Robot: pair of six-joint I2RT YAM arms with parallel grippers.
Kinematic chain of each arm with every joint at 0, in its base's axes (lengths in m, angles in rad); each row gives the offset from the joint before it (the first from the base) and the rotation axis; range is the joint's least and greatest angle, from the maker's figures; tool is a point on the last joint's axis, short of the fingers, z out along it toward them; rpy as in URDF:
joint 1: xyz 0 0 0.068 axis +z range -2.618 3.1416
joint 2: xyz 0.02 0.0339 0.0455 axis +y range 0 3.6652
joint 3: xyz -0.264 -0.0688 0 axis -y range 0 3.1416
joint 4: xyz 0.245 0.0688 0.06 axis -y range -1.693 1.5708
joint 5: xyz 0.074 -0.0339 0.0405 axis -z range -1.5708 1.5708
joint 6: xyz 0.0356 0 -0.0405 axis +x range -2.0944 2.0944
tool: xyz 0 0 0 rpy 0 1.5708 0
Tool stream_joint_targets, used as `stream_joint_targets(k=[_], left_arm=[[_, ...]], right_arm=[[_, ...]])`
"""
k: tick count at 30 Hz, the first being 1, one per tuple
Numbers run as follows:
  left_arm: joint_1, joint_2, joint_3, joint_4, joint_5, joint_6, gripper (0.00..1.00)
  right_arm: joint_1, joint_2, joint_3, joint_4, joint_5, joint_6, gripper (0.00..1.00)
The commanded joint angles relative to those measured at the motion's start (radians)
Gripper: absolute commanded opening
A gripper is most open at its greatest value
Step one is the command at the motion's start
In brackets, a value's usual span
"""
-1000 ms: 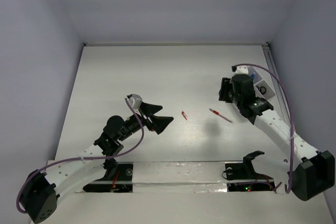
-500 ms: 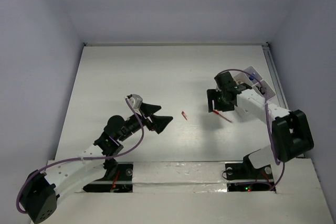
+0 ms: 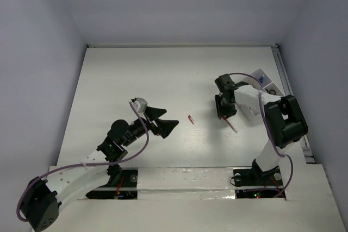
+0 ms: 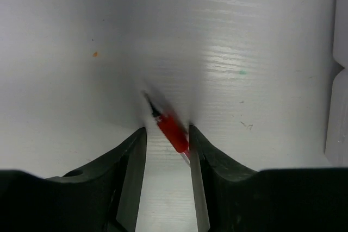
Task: Sort the stationery into containers
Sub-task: Pick up the pen from the center of the board, then pick up the pen cap from the center of the board.
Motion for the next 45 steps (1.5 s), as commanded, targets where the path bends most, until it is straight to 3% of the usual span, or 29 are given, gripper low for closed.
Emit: stream_joint_targets(k=[1, 4, 7, 9, 15, 19, 22, 23, 26, 30, 31, 33, 45], left_arm=[[-0.005, -0.015, 0.029, 0.029, -0.002, 0.016, 0.99], [-0.005, -0.011, 0.032, 0.026, -0.002, 0.016, 0.99], [-0.005, -0.012, 0.032, 0.026, -0.004, 0.016, 0.99], [-0.005, -0.006, 0.032, 0.029, -0.004, 0.013, 0.99], [-0.005, 0.078, 0.053, 0.041, 0.017, -0.009, 0.99], [-0.005, 0.152, 0.067, 0.065, 0.054, -0.037, 0.99], [-0.005, 0.182, 0.069, 0.09, 0.08, -0.063, 0.99], [-0.005, 0.189, 0.069, 0.096, 0.085, -0.073, 0.99], [-0.005, 0.213, 0.07, 0.108, 0.093, -0.083, 0.99], [0.004, 0.233, 0.067, 0.124, 0.097, -0.087, 0.78], [0.004, 0.239, 0.066, 0.124, 0.094, -0.087, 0.61], [0.015, 0.244, 0.067, 0.118, 0.082, -0.087, 0.45], [0.024, 0.262, 0.077, 0.079, 0.009, -0.06, 0.42]], right_arm=[[-0.005, 0.033, 0.048, -0.014, -0.019, -0.015, 0.42], [-0.005, 0.062, 0.054, -0.019, -0.042, -0.023, 0.32], [-0.005, 0.065, 0.047, -0.007, -0.064, -0.023, 0.1], [-0.005, 0.059, 0.035, 0.021, -0.08, -0.021, 0.0], [0.006, -0.086, -0.004, 0.108, -0.093, -0.005, 0.0], [0.117, -0.264, -0.021, 0.238, -0.081, 0.064, 0.0], [0.232, -0.382, -0.103, 0.476, -0.059, 0.187, 0.0], [0.254, -0.401, -0.132, 0.618, -0.074, 0.243, 0.0], [0.311, -0.424, -0.203, 0.822, -0.104, 0.323, 0.0], [0.38, -0.403, -0.199, 0.919, -0.104, 0.331, 0.0], [0.401, -0.398, -0.194, 0.932, -0.105, 0.328, 0.0], [0.411, -0.389, -0.188, 0.956, -0.136, 0.324, 0.0], [0.441, -0.376, -0.199, 1.013, -0.196, 0.344, 0.0]])
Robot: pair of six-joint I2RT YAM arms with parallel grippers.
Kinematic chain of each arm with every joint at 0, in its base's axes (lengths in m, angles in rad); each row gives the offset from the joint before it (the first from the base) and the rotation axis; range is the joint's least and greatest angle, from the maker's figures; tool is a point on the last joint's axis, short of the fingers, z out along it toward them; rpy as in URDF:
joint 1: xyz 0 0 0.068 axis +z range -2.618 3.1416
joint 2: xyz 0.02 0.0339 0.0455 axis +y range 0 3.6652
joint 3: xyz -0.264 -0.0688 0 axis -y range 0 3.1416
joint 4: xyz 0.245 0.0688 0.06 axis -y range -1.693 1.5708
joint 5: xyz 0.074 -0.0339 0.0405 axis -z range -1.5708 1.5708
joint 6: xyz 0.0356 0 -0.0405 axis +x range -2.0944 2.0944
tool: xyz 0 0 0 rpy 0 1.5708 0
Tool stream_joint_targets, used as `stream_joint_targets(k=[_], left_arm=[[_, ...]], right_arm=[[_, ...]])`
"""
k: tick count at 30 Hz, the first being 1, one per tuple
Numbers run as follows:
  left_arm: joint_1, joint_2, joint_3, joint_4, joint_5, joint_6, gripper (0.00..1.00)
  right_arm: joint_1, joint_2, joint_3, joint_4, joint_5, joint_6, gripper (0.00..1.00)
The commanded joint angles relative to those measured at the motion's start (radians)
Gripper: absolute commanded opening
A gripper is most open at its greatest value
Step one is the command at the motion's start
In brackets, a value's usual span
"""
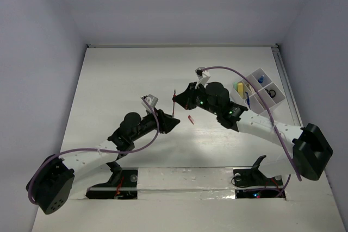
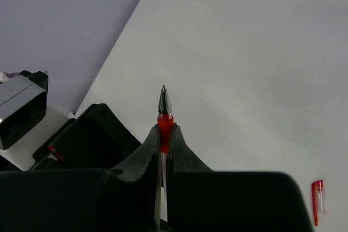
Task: Sort the stationery into containers
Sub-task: Pick up the pen cap from the center of the board.
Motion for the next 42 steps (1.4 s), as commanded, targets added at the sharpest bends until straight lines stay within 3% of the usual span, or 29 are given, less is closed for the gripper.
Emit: stream_joint_targets(k=[1, 4, 7, 18, 24, 26, 30, 31, 33, 34, 36, 37, 40, 42], left_arm=[[0.004, -0.028, 0.041, 0.025, -0.052, 0.022, 0.42], [0.004, -0.053, 0.033, 0.023, -0.073, 0.026, 0.42], [0.004, -0.063, 0.025, 0.037, -0.065, 0.026, 0.35], [0.004, -0.031, 0.038, 0.055, -0.027, 0.026, 0.3], [0.004, -0.023, 0.041, 0.049, -0.024, 0.028, 0.18], [0.004, -0.025, 0.044, 0.045, -0.023, 0.031, 0.0], [0.004, -0.045, 0.039, 0.037, -0.033, 0.035, 0.0], [0.004, -0.046, 0.039, 0.032, -0.033, 0.039, 0.0], [0.004, -0.054, 0.041, 0.025, -0.036, 0.048, 0.0], [0.004, -0.057, 0.041, 0.019, -0.036, 0.051, 0.0], [0.004, -0.062, 0.042, 0.014, -0.035, 0.057, 0.0], [0.004, -0.065, 0.042, 0.006, -0.036, 0.058, 0.0], [0.004, -0.076, 0.042, -0.007, -0.05, 0.068, 0.0], [0.004, -0.089, 0.042, -0.021, -0.068, 0.074, 0.0]], right_arm=[[0.01, -0.006, -0.017, 0.078, -0.019, 0.008, 0.0], [0.019, -0.015, -0.019, 0.066, -0.028, 0.001, 0.0], [0.019, -0.017, -0.022, 0.056, -0.048, 0.003, 0.0], [0.029, -0.015, -0.039, 0.087, -0.105, 0.034, 0.0], [0.029, -0.02, -0.04, 0.11, -0.126, 0.046, 0.0], [0.029, -0.028, -0.04, 0.109, -0.123, 0.043, 0.0], [0.029, -0.055, -0.04, 0.081, -0.099, 0.028, 0.0], [0.029, -0.06, -0.037, 0.067, -0.102, 0.018, 0.04], [0.029, -0.08, -0.01, -0.015, -0.081, -0.039, 0.26], [0.029, -0.093, -0.005, -0.045, -0.061, -0.055, 0.56], [0.029, -0.151, -0.008, -0.126, -0.008, -0.107, 0.91], [0.029, -0.176, -0.014, -0.152, 0.068, -0.118, 1.0], [0.018, -0.283, -0.081, -0.194, 0.174, -0.141, 1.0], [0.007, -0.333, -0.117, -0.2, 0.115, -0.169, 0.96]])
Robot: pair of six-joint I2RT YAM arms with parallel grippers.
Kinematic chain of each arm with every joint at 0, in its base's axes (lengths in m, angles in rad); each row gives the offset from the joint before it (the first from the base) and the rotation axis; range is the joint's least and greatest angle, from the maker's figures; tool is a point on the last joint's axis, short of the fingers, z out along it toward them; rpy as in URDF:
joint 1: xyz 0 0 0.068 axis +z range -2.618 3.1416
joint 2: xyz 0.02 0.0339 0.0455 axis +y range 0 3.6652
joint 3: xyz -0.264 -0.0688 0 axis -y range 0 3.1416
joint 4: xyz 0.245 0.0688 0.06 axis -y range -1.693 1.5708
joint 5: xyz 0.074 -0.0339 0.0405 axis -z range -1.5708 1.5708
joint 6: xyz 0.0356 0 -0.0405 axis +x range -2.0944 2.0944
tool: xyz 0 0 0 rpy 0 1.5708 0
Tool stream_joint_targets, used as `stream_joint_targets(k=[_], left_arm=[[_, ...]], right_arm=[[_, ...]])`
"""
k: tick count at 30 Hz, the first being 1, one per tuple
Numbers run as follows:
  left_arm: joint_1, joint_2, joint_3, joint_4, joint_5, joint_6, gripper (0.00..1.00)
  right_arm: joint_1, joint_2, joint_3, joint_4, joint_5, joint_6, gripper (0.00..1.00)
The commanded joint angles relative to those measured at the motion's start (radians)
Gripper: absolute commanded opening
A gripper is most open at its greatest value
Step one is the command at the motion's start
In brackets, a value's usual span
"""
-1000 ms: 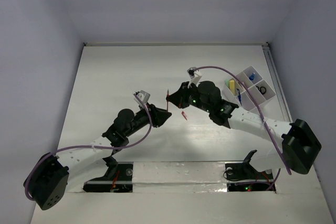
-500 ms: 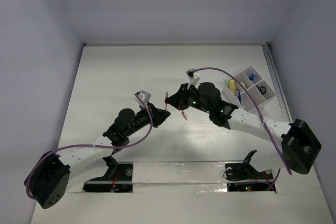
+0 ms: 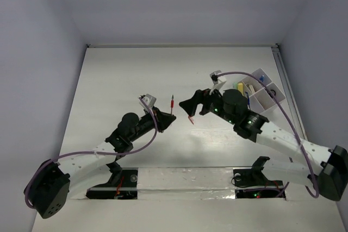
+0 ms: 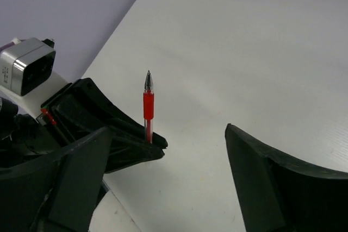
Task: Sort the stationery into containers
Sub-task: Pick up the pen cap from the center of the board.
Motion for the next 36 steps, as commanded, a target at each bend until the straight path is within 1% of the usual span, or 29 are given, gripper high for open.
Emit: stream_joint_targets(k=[1, 2, 3, 4, 5, 6, 7, 8, 9, 12, 13, 15, 16, 18, 19, 22, 24, 25, 30, 36], left_arm=[[0.002, -0.036, 0.035, 0.01, -0.028, 0.03, 0.0], [0.002, -0.042, 0.037, 0.007, -0.028, 0.03, 0.0], [0.002, -0.044, 0.035, 0.005, -0.037, 0.033, 0.0], [0.002, -0.047, 0.035, 0.004, -0.038, 0.033, 0.0], [0.002, -0.054, 0.035, -0.001, -0.041, 0.033, 0.0], [0.002, -0.061, 0.035, -0.004, -0.045, 0.035, 0.0], [0.002, -0.065, 0.035, -0.013, -0.057, 0.038, 0.0], [0.002, -0.076, 0.035, -0.018, -0.061, 0.041, 0.0], [0.002, -0.08, 0.035, -0.022, -0.066, 0.043, 0.0], [0.002, -0.088, 0.034, -0.028, -0.075, 0.046, 0.0], [0.002, -0.09, 0.035, -0.033, -0.08, 0.047, 0.0], [0.002, -0.088, 0.035, -0.036, -0.084, 0.05, 0.0], [0.002, -0.09, 0.035, -0.038, -0.089, 0.05, 0.0], [0.002, -0.094, 0.035, -0.041, -0.094, 0.05, 0.0], [0.002, -0.096, 0.035, -0.042, -0.097, 0.05, 0.0], [0.002, -0.105, 0.035, -0.051, -0.12, 0.05, 0.0], [0.002, -0.116, 0.034, -0.065, -0.138, 0.05, 0.0], [0.002, -0.116, 0.034, -0.067, -0.14, 0.049, 0.0], [0.002, -0.127, 0.032, -0.074, -0.157, 0.047, 0.0], [0.002, -0.131, 0.034, -0.084, -0.169, 0.047, 0.0]], right_arm=[[-0.011, -0.087, -0.045, -0.056, 0.025, -0.089, 0.88], [-0.011, -0.084, -0.037, -0.077, 0.021, -0.101, 0.74], [-0.011, -0.073, -0.022, -0.159, 0.028, -0.107, 0.52], [-0.011, -0.059, -0.002, -0.201, 0.081, -0.103, 0.26], [-0.011, -0.026, 0.029, -0.241, 0.106, -0.104, 0.17], [-0.011, -0.009, 0.043, -0.301, 0.128, -0.124, 0.1], [-0.021, 0.011, 0.052, -0.326, 0.14, -0.138, 0.03], [-0.034, 0.036, 0.064, -0.353, 0.151, -0.144, 0.0], [-0.034, 0.087, 0.089, -0.39, 0.154, -0.156, 0.0], [-0.055, 0.18, 0.106, -0.386, 0.102, -0.197, 0.0], [-0.066, 0.201, 0.11, -0.384, 0.07, -0.213, 0.14], [-0.086, 0.238, 0.138, -0.393, 0.045, -0.244, 0.3], [-0.086, 0.285, 0.155, -0.407, 0.01, -0.256, 0.41], [-0.095, 0.344, 0.196, -0.462, 0.002, -0.294, 0.44], [-0.095, 0.402, 0.233, -0.473, -0.016, -0.309, 0.46], [-0.095, 0.485, 0.28, -0.511, -0.044, -0.349, 0.46], [-0.104, 0.568, 0.319, -0.518, -0.038, -0.366, 0.47], [-0.104, 0.568, 0.319, -0.521, -0.038, -0.372, 0.47], [-0.104, 0.688, 0.391, -0.565, -0.045, -0.399, 0.47], [-0.104, 0.744, 0.417, -0.593, -0.05, -0.406, 0.48]])
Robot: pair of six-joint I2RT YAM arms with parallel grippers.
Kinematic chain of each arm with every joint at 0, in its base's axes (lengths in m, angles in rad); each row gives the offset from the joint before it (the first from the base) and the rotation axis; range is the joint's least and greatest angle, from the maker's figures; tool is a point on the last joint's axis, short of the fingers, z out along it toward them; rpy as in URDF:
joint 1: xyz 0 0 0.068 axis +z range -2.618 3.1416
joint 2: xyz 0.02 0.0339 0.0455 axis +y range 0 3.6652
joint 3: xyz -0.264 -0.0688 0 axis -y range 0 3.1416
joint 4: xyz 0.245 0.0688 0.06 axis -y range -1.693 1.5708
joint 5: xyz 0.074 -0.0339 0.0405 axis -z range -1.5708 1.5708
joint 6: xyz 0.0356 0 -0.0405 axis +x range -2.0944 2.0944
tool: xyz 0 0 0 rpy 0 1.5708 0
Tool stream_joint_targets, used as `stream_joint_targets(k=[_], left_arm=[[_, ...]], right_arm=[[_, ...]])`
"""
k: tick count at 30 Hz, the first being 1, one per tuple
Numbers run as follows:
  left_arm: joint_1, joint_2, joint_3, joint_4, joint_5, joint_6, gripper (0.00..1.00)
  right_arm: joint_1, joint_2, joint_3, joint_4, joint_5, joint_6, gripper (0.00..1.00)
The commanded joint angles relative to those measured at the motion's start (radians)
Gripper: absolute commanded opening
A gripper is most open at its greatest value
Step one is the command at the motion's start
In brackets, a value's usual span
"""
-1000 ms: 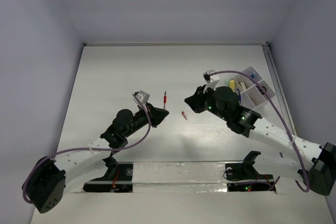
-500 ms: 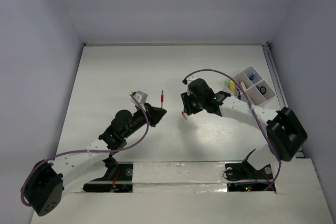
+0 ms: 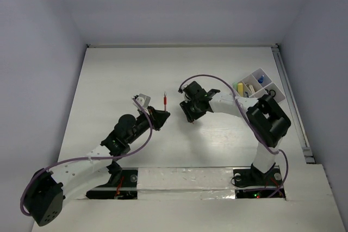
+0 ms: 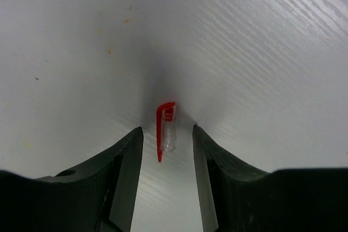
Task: Sort the stationery into containers
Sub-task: Pick up the pen cap from the center of the board.
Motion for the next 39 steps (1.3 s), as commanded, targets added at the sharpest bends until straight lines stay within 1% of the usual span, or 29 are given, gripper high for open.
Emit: stream_joint_targets(k=[1, 7, 10, 12, 13, 16, 17, 20, 23, 26, 28, 29, 30, 32, 33, 35, 36, 37, 39], left_arm=[[0.002, -0.018, 0.034, 0.028, -0.016, 0.012, 0.0], [0.002, -0.013, 0.035, 0.028, -0.019, 0.012, 0.0], [0.002, -0.01, 0.035, 0.028, -0.019, 0.014, 0.0], [0.002, -0.01, 0.035, 0.028, -0.022, 0.015, 0.0], [0.002, -0.01, 0.035, 0.028, -0.022, 0.015, 0.0], [0.002, -0.01, 0.037, 0.024, -0.028, 0.017, 0.0], [0.002, -0.009, 0.037, 0.022, -0.03, 0.017, 0.0], [0.002, -0.007, 0.037, 0.021, -0.032, 0.018, 0.0], [0.002, -0.001, 0.037, 0.024, -0.029, 0.02, 0.0], [0.002, 0.013, 0.04, 0.03, -0.018, 0.017, 0.0], [0.002, 0.022, 0.04, 0.036, -0.003, 0.014, 0.0], [0.002, 0.03, 0.04, 0.043, 0.002, 0.012, 0.0], [0.002, 0.033, 0.04, 0.047, 0.008, 0.011, 0.0], [0.002, 0.047, 0.037, 0.066, 0.031, 0.005, 0.0], [0.002, 0.053, 0.037, 0.074, 0.043, 0.004, 0.0], [0.002, 0.077, 0.038, 0.096, 0.077, -0.002, 0.0], [0.002, 0.085, 0.04, 0.103, 0.091, -0.005, 0.0], [0.002, 0.093, 0.038, 0.112, 0.114, -0.006, 0.0], [0.002, 0.112, 0.038, 0.129, 0.129, -0.012, 0.0]], right_arm=[[-0.007, 0.029, 0.056, -0.036, -0.018, -0.026, 0.48], [-0.007, 0.074, 0.068, -0.05, 0.035, -0.011, 0.45], [0.012, 0.094, 0.082, -0.065, 0.095, -0.001, 0.39], [0.013, 0.1, 0.082, -0.07, 0.147, 0.008, 0.32], [0.022, 0.101, 0.081, -0.07, 0.147, 0.012, 0.32], [0.022, 0.095, 0.07, -0.07, 0.173, 0.032, 0.24], [0.022, 0.092, 0.064, -0.066, 0.175, 0.037, 0.17], [0.022, 0.063, 0.027, -0.027, 0.175, 0.071, 0.06], [0.022, 0.002, -0.002, 0.019, 0.19, 0.104, 0.0], [0.022, -0.092, -0.014, 0.069, 0.215, 0.149, 0.0], [0.022, -0.151, -0.027, 0.147, 0.21, 0.19, 0.0], [0.022, -0.217, -0.054, 0.193, 0.197, 0.209, 0.0], [0.022, -0.246, -0.068, 0.285, 0.187, 0.228, 0.0], [0.022, -0.296, -0.103, 0.37, 0.178, 0.296, 0.0], [0.022, -0.338, -0.115, 0.48, 0.18, 0.317, 0.0], [0.022, -0.371, -0.143, 0.583, 0.18, 0.379, 0.0], [0.031, -0.397, -0.164, 0.675, 0.183, 0.396, 0.0], [0.031, -0.406, -0.172, 0.712, 0.192, 0.423, 0.0], [0.046, -0.422, -0.188, 0.819, 0.222, 0.437, 0.0]])
